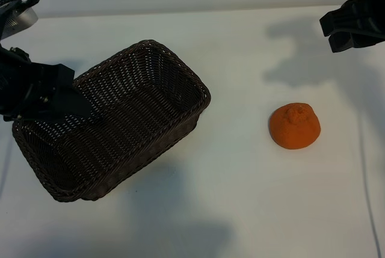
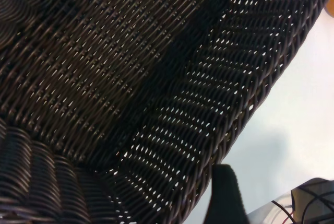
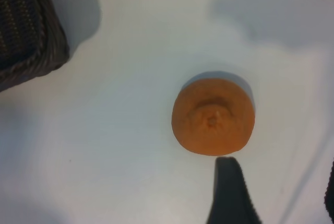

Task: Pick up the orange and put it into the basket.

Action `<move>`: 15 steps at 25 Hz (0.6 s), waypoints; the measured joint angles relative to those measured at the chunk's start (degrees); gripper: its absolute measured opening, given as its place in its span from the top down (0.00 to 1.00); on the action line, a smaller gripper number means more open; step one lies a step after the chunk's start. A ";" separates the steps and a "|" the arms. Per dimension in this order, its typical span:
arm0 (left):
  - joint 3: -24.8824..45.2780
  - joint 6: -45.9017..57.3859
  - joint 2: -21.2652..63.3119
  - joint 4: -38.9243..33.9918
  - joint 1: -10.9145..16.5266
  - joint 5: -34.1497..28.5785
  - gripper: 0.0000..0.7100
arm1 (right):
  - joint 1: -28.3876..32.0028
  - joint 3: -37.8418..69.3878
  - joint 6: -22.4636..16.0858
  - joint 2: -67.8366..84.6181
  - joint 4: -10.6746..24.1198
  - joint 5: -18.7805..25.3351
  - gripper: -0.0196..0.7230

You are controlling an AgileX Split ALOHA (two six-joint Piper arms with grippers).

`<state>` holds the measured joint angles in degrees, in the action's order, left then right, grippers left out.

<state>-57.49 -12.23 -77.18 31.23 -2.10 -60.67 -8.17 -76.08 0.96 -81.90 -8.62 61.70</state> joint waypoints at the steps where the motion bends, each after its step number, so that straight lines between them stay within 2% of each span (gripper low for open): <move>1: 0.00 -0.23 0.00 0.00 0.00 0.30 0.26 | 0.00 0.00 0.00 0.00 0.00 0.00 0.39; 15: 0.00 -5.26 0.00 -1.64 0.00 2.44 0.26 | 0.00 0.00 0.00 0.00 0.05 0.00 0.39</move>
<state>-57.49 -17.48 -77.18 29.59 -2.10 -58.23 -8.17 -76.08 0.96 -81.90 -8.57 61.70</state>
